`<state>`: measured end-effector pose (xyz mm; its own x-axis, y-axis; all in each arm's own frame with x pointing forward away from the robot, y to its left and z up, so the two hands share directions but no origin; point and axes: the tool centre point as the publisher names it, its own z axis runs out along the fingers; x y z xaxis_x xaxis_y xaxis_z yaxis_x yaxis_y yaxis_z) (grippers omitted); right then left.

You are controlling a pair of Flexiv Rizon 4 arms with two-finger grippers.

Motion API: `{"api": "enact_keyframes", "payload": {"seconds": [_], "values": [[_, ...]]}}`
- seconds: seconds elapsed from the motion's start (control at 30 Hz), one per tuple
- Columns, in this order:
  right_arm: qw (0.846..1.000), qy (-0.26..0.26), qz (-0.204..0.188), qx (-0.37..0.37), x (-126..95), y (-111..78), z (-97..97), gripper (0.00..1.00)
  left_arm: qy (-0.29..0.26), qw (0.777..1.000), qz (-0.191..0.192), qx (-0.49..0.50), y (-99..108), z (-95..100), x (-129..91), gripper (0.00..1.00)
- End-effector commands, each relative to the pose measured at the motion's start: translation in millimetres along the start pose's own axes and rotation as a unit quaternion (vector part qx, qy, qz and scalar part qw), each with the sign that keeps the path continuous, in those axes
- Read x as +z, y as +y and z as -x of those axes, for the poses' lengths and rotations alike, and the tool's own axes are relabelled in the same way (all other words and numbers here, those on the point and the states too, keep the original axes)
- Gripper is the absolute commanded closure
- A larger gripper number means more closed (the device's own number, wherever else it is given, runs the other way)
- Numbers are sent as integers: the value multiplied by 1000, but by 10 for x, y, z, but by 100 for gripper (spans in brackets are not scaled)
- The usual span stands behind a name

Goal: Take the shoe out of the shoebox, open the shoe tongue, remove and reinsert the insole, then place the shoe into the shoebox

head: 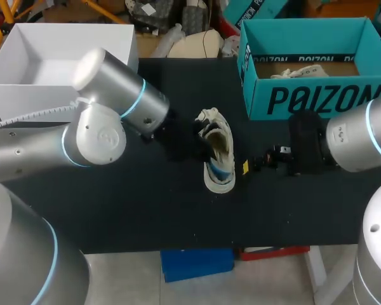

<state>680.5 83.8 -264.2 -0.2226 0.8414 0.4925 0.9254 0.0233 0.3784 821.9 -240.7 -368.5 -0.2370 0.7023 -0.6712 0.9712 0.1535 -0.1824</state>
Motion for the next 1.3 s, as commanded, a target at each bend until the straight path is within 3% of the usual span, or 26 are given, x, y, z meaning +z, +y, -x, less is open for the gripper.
{"api": "enact_keyframes", "payload": {"seconds": [0.03,0.43,0.63,1.07,1.1,1.17,1.2,1.23,1.3], "values": [[1000,-2,0,0,10,2,-13,0,2,1000,8,-2,23,51,48,100],[1000,-2,0,0,10,2,-13,0,20,999,33,8,126,85,138,100],[1000,-2,0,0,10,2,-13,0,62,996,55,38,103,47,224,100],[1000,-2,0,0,10,2,-13,0,106,991,59,65,11,-40,388,100],[1000,-2,0,0,10,2,-13,0,106,990,59,66,-5,-29,362,89],[1000,-2,0,0,10,2,-13,0,104,991,59,67,-19,-22,301,58],[1000,-2,0,0,10,2,-13,0,101,991,57,66,-27,-18,258,23],[1000,-2,0,0,10,2,-13,0,94,992,53,63,-38,-12,205,0],[1000,-2,0,0,10,2,-13,0,83,994,48,57,-61,10,80,0]]}}
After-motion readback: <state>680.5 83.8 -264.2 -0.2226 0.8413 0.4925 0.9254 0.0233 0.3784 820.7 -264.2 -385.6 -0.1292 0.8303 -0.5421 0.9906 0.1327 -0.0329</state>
